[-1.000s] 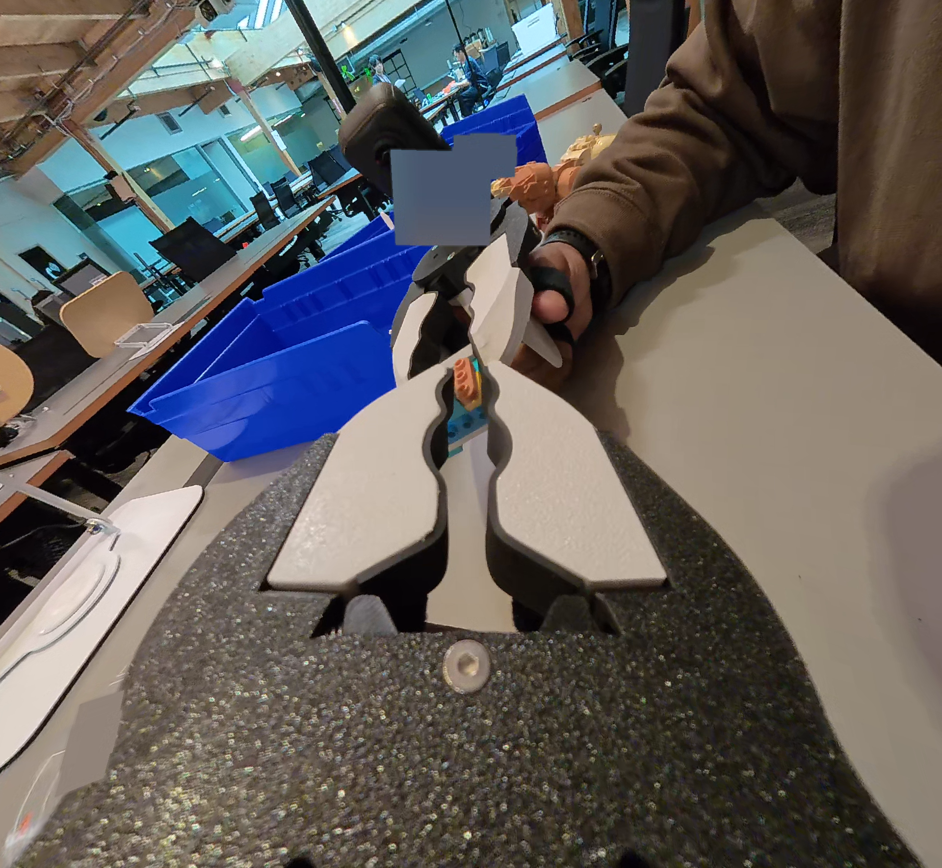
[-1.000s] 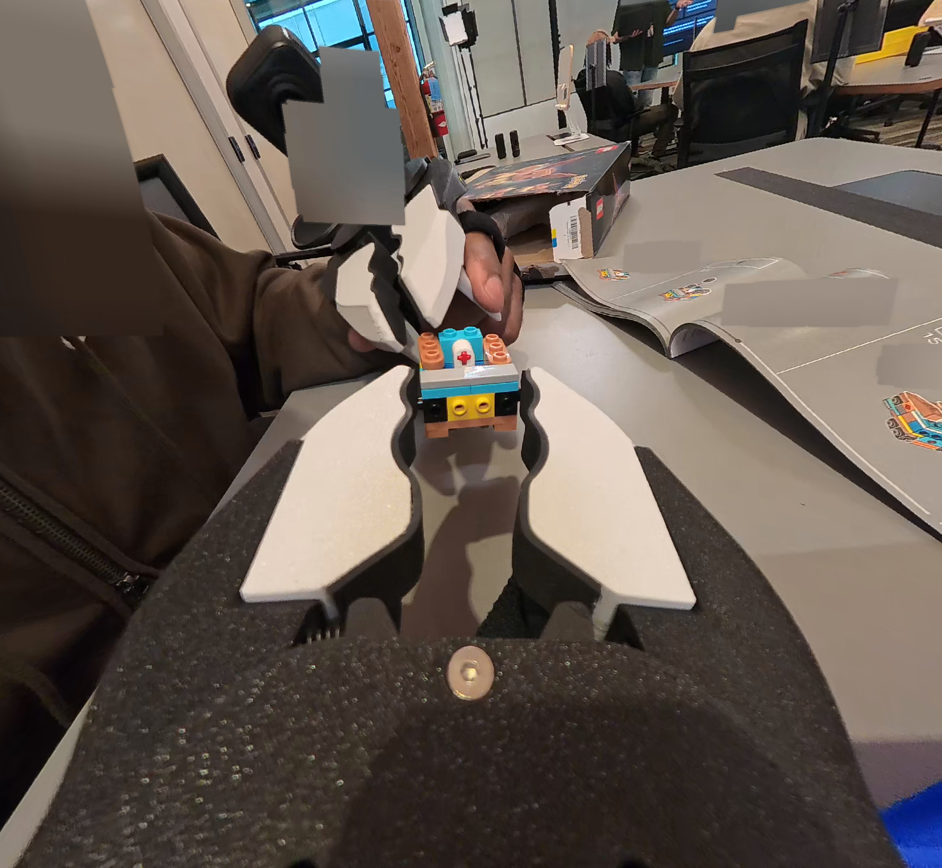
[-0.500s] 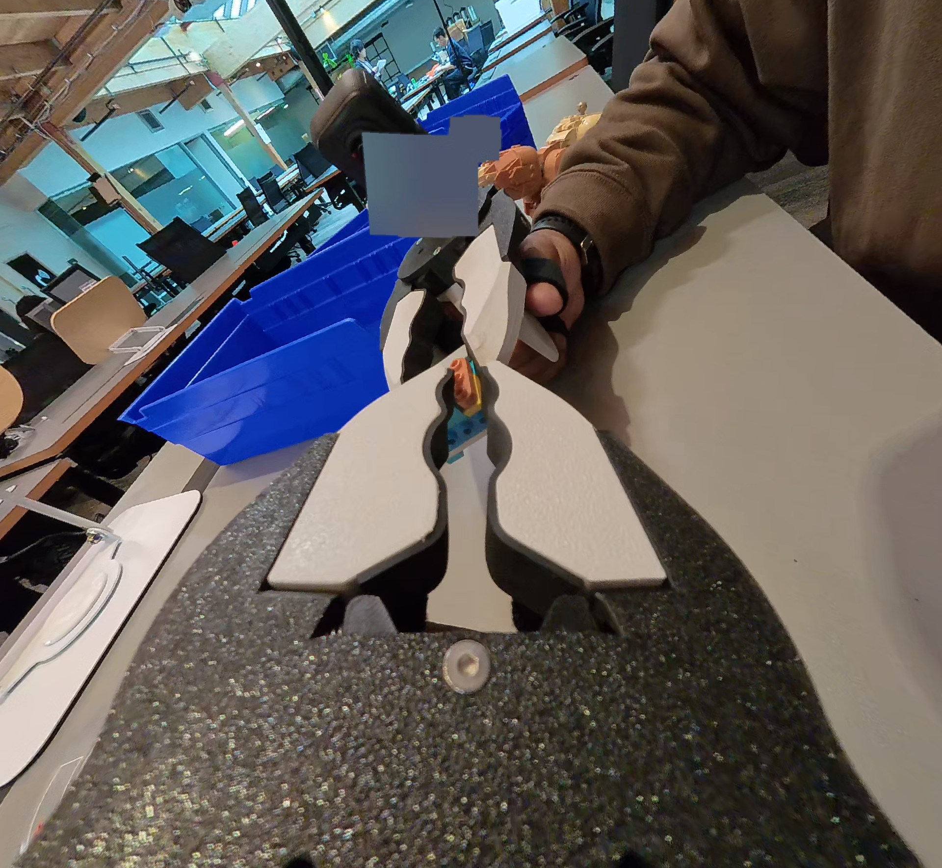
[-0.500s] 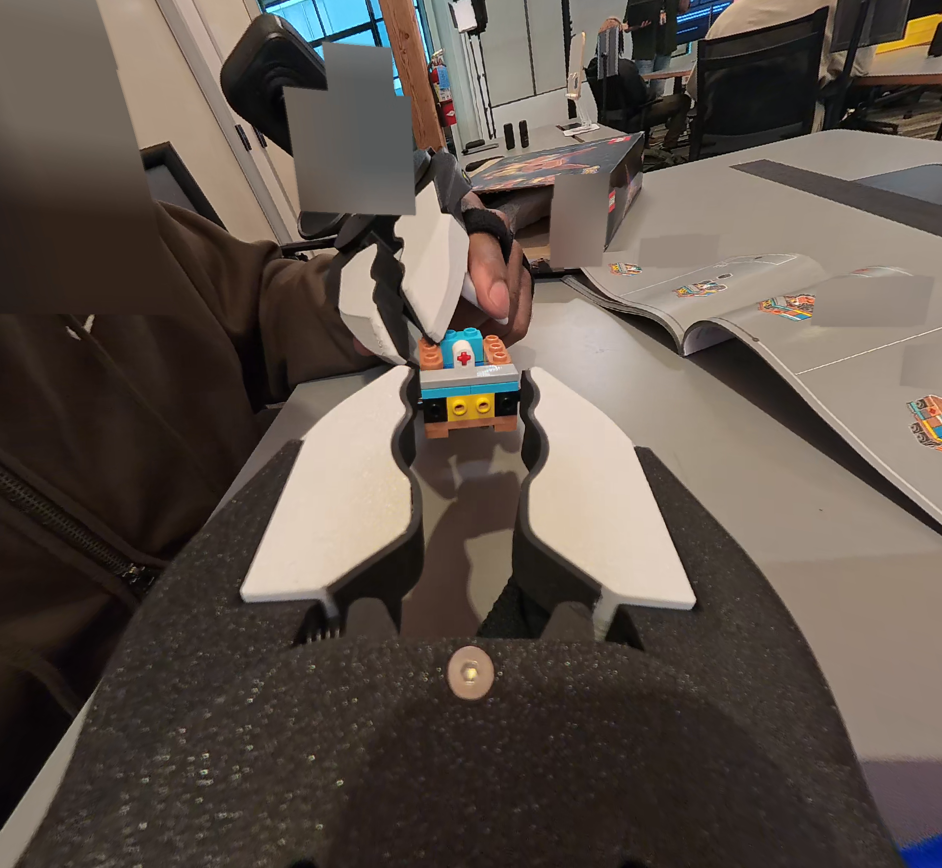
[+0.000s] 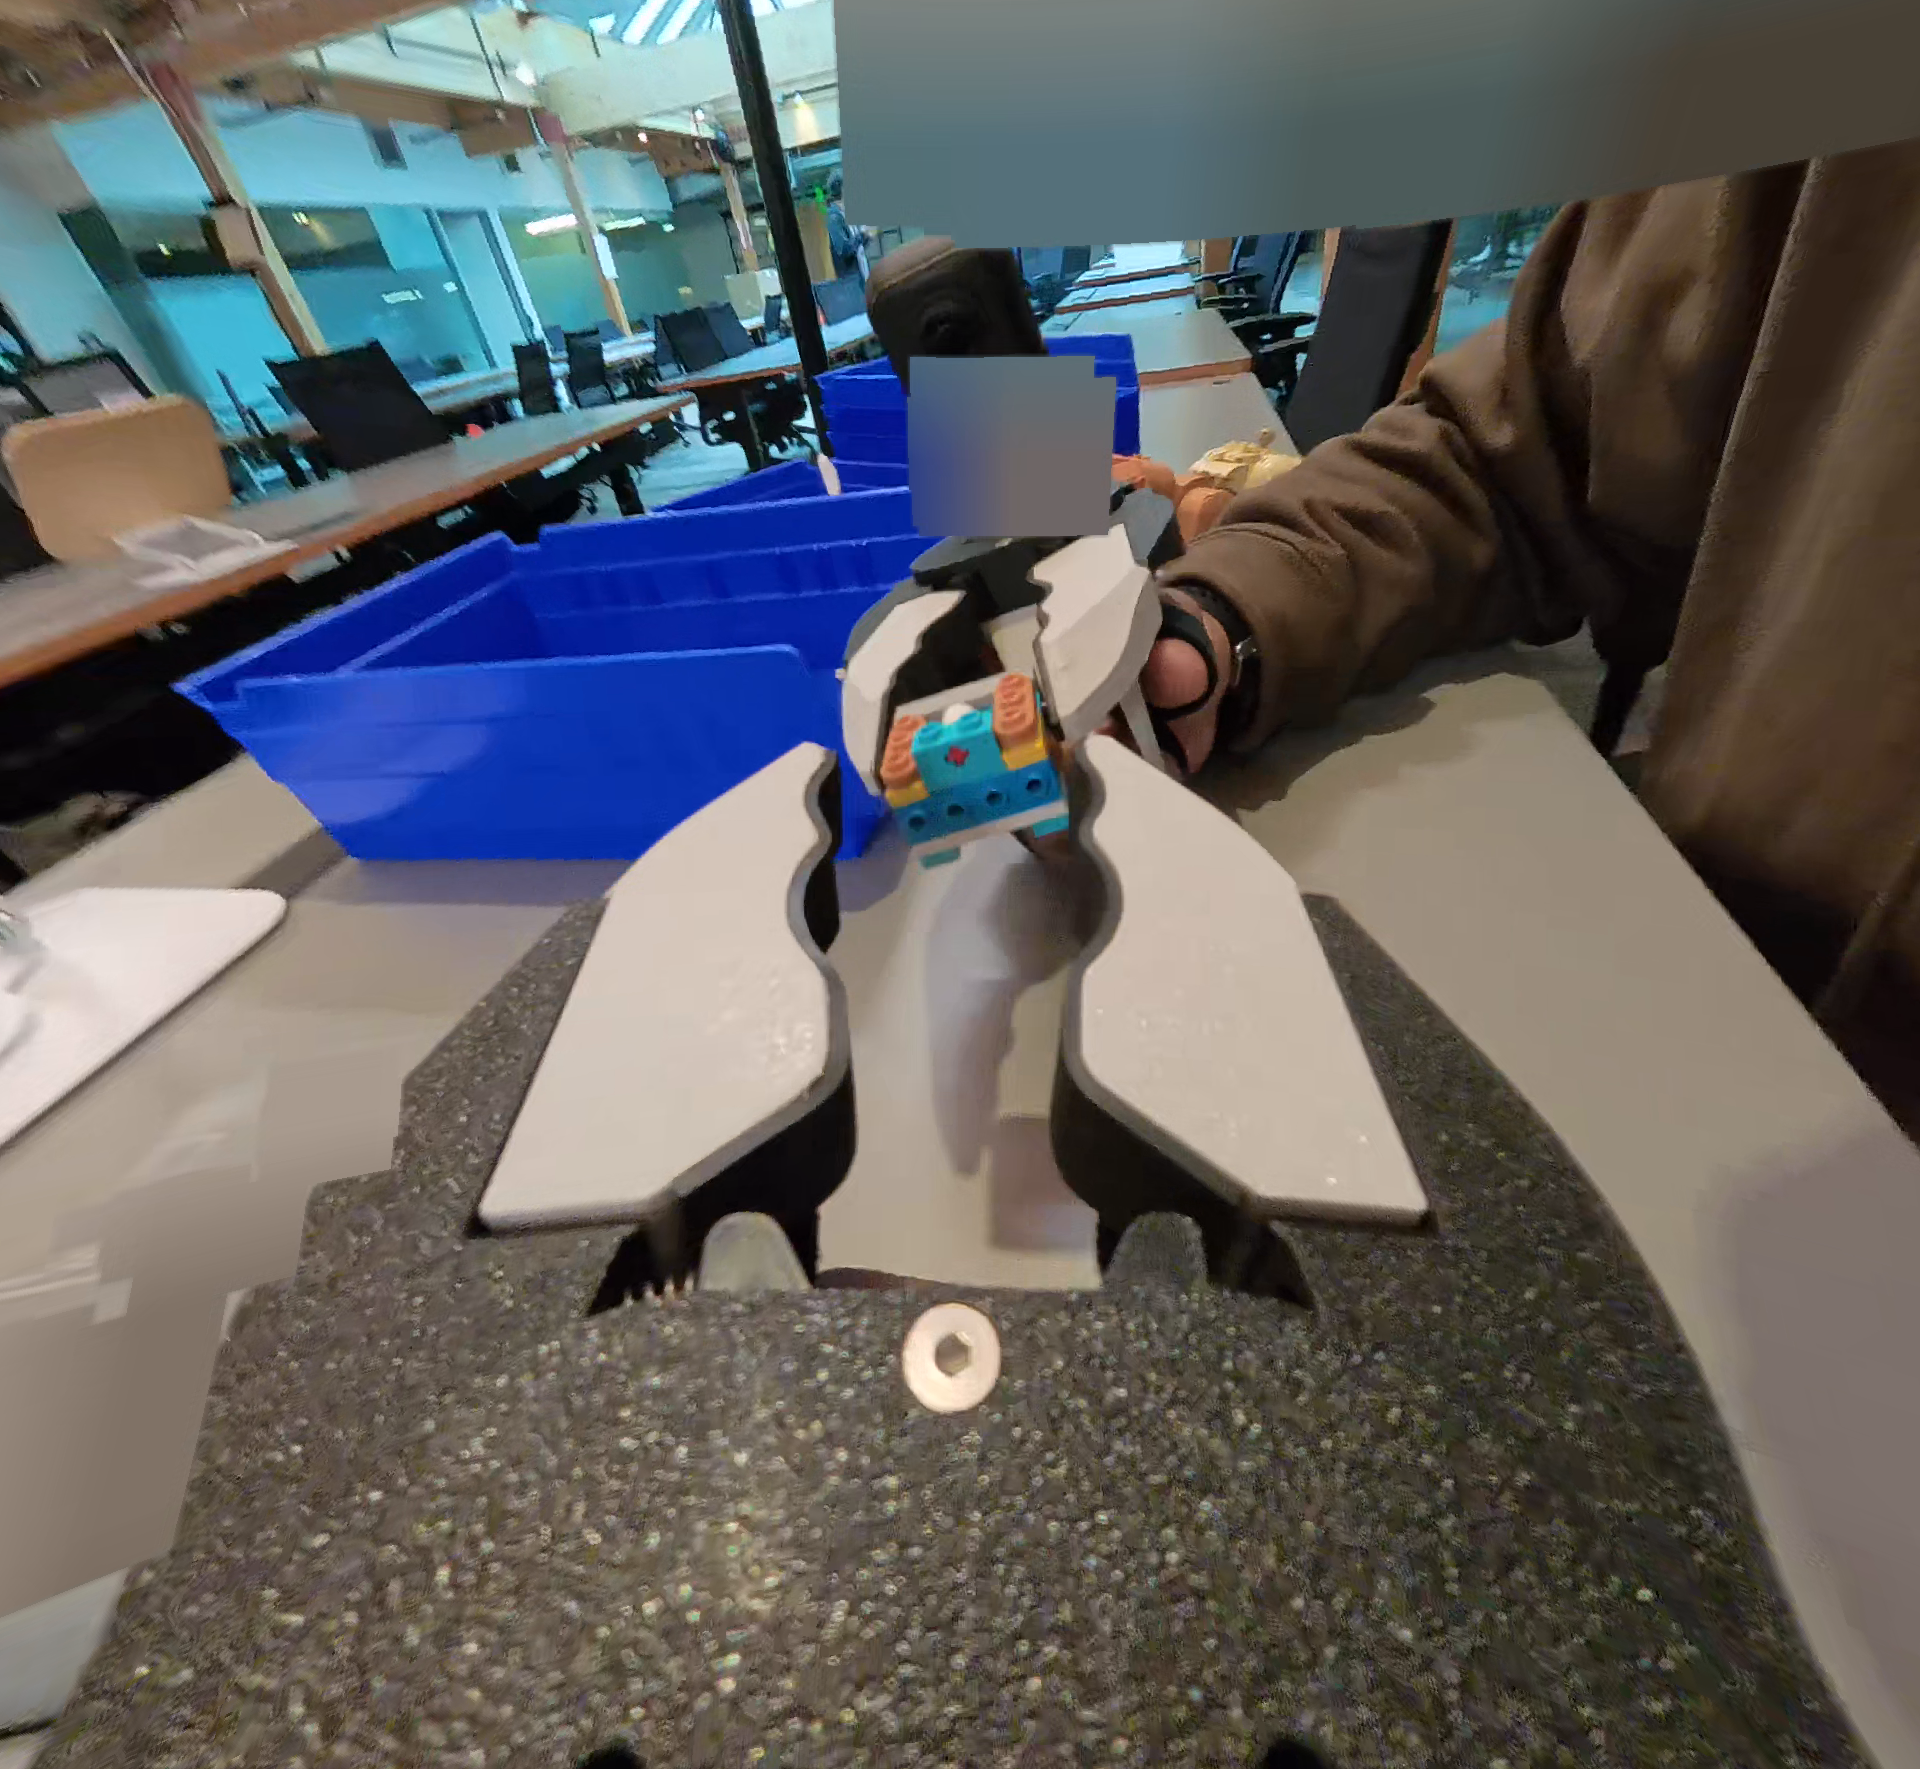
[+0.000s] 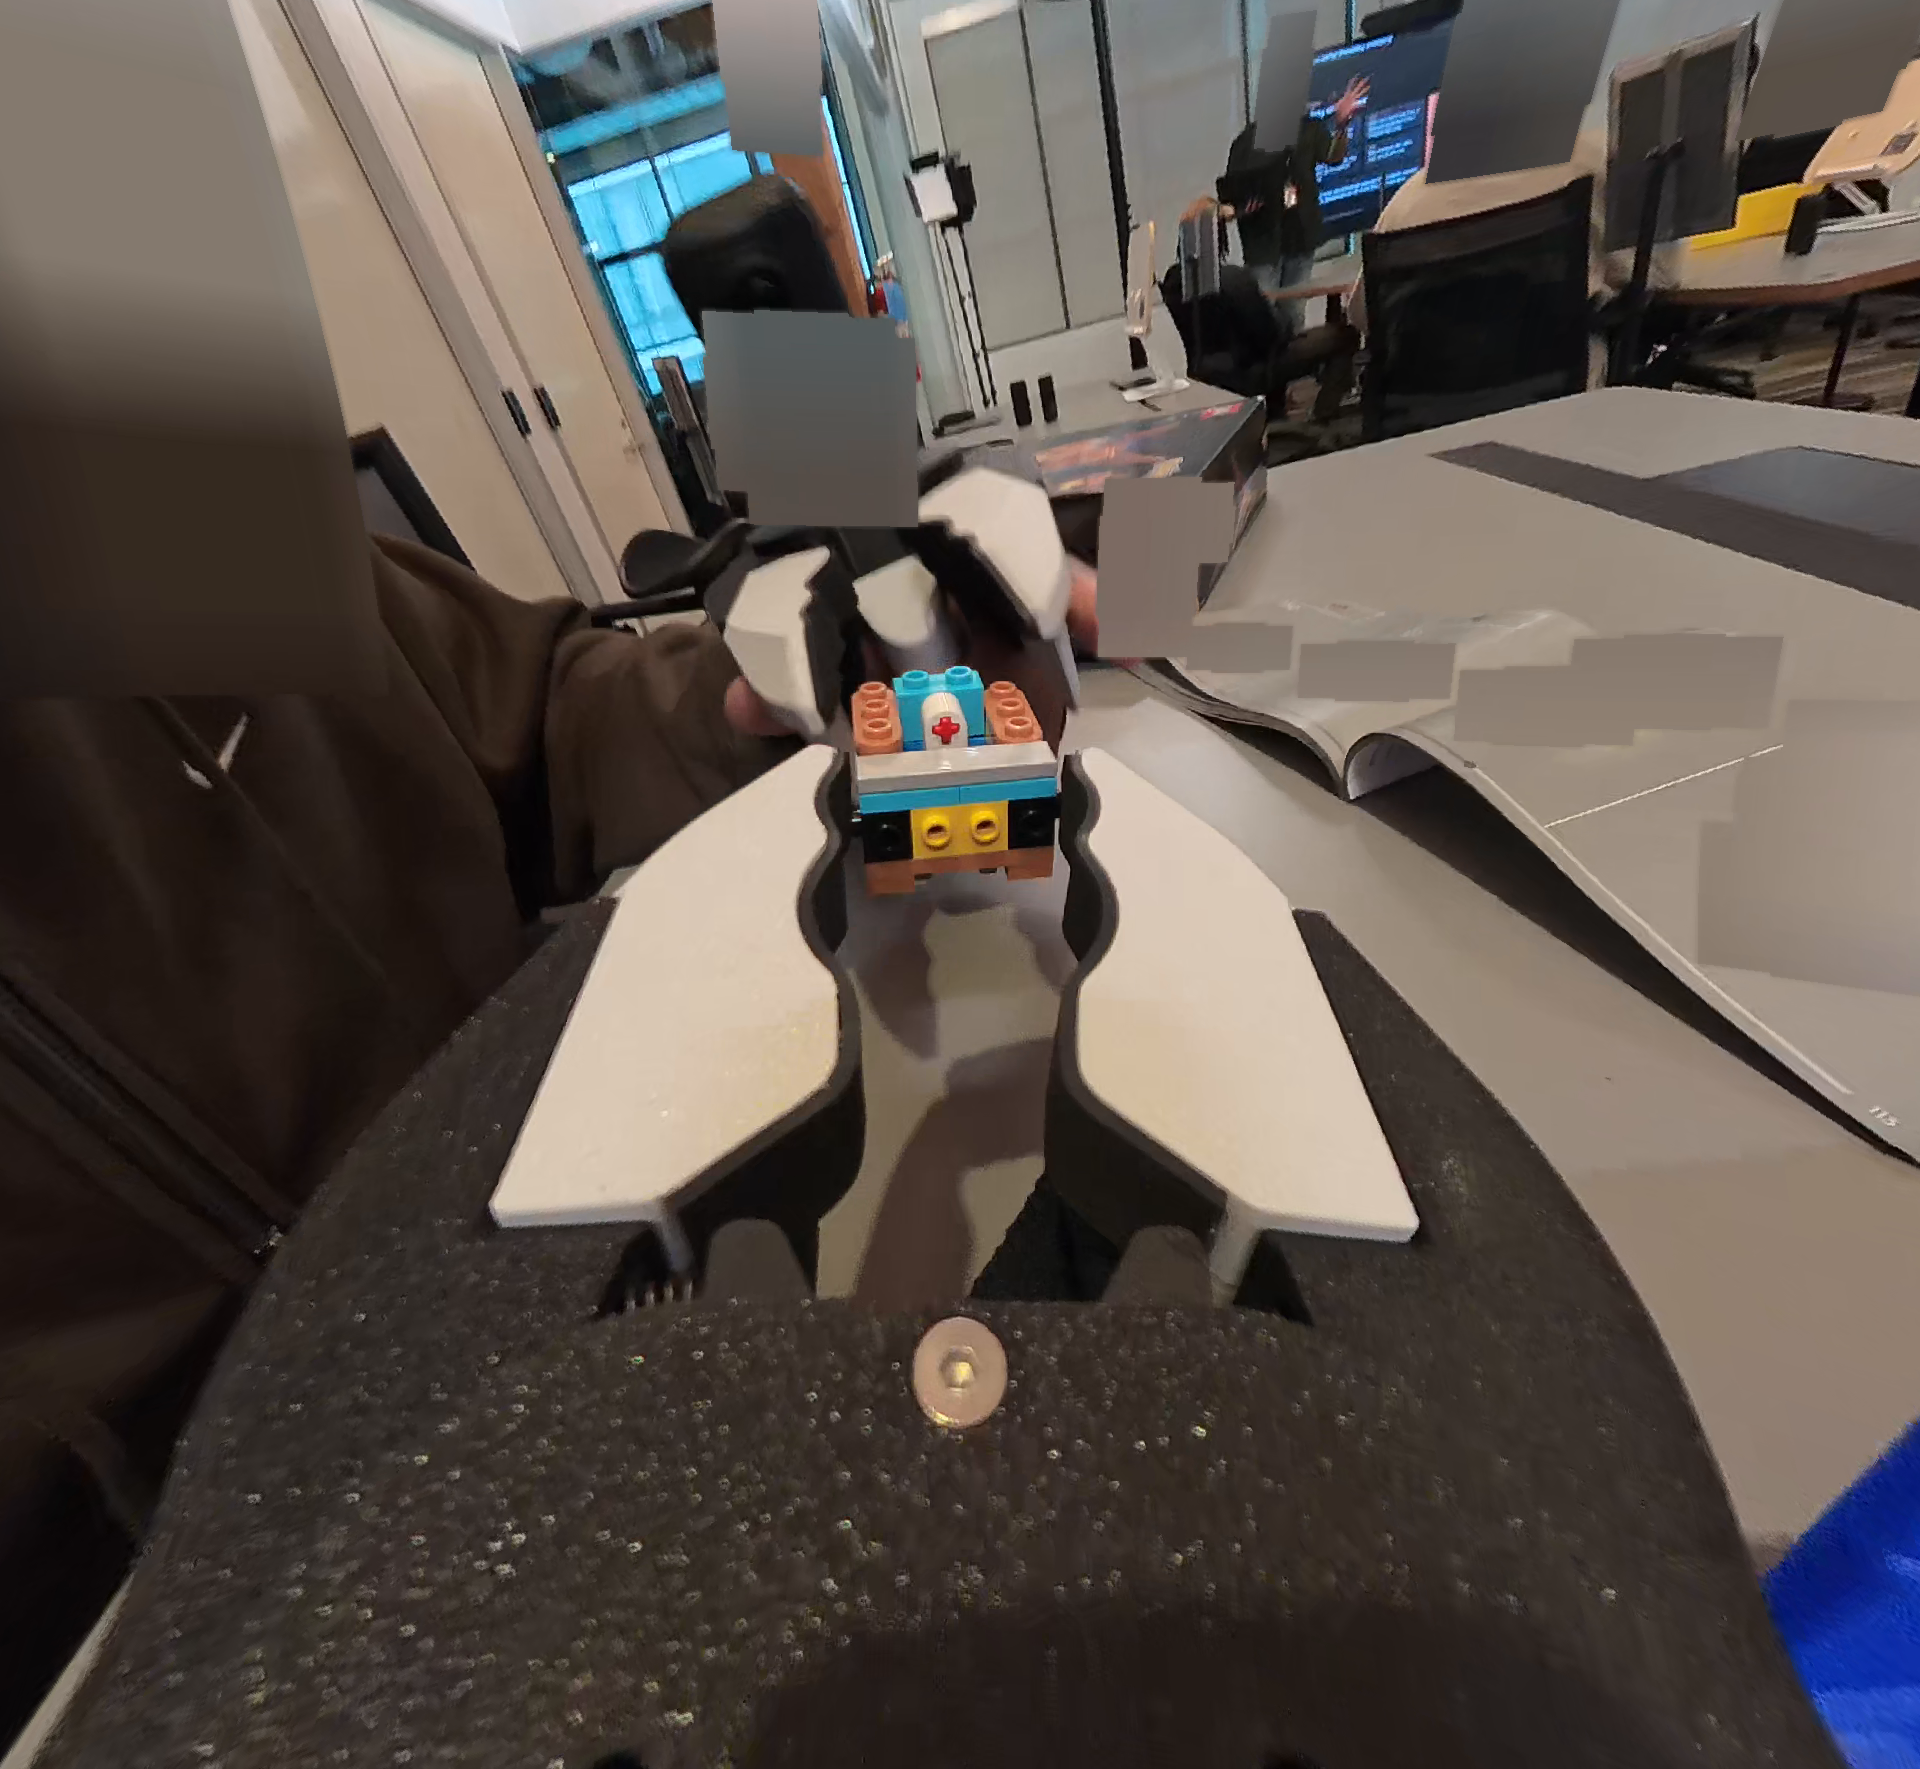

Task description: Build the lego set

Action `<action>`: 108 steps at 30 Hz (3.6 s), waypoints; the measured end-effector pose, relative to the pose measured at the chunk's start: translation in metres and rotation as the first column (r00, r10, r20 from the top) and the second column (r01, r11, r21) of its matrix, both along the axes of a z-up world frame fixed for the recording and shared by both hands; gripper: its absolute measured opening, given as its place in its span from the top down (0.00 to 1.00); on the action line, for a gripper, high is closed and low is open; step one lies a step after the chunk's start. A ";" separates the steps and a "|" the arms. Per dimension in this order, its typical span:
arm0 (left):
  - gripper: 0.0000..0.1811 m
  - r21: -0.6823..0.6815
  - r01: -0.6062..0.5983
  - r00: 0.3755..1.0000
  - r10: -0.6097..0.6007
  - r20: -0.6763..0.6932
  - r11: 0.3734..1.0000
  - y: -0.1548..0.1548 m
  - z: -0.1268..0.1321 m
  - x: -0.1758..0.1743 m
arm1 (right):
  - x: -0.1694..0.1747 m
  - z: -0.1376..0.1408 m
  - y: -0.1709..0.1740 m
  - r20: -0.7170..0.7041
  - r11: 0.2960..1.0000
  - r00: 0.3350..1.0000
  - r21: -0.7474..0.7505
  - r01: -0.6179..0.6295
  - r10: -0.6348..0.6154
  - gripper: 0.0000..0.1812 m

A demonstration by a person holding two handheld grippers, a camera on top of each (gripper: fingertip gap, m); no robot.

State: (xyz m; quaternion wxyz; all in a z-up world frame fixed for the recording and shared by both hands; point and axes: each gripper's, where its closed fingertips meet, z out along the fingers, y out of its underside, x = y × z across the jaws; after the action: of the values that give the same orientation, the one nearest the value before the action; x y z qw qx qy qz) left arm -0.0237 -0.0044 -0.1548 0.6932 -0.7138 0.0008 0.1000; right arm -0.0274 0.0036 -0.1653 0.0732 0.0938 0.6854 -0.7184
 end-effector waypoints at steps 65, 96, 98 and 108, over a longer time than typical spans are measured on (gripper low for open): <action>0.81 -0.029 0.071 0.906 -0.052 0.420 0.997 0.013 -0.033 -0.008 | -0.003 -0.016 -0.007 -0.997 0.814 0.063 0.075 0.576 0.048 0.82; 0.81 -0.037 0.081 0.870 -0.053 0.490 0.996 0.013 -0.040 -0.010 | -0.003 -0.021 -0.014 -0.994 0.808 0.093 0.095 0.582 0.049 0.80; 0.81 -0.046 0.085 0.871 -0.052 0.489 0.995 0.013 -0.040 -0.009 | -0.003 -0.021 -0.015 -0.996 0.808 0.077 0.083 0.584 0.047 0.85; 0.81 -0.076 0.081 0.872 -0.034 0.488 0.994 0.013 -0.044 -0.010 | -0.003 -0.024 -0.015 -0.990 0.816 0.125 0.125 0.565 0.065 0.86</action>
State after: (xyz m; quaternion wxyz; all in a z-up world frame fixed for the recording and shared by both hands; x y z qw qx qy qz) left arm -0.0335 0.0085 -0.1987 0.6395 -0.7475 -0.1472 -0.1031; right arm -0.0303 -0.0113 -0.1892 -0.5351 -0.2529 0.6928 -0.4121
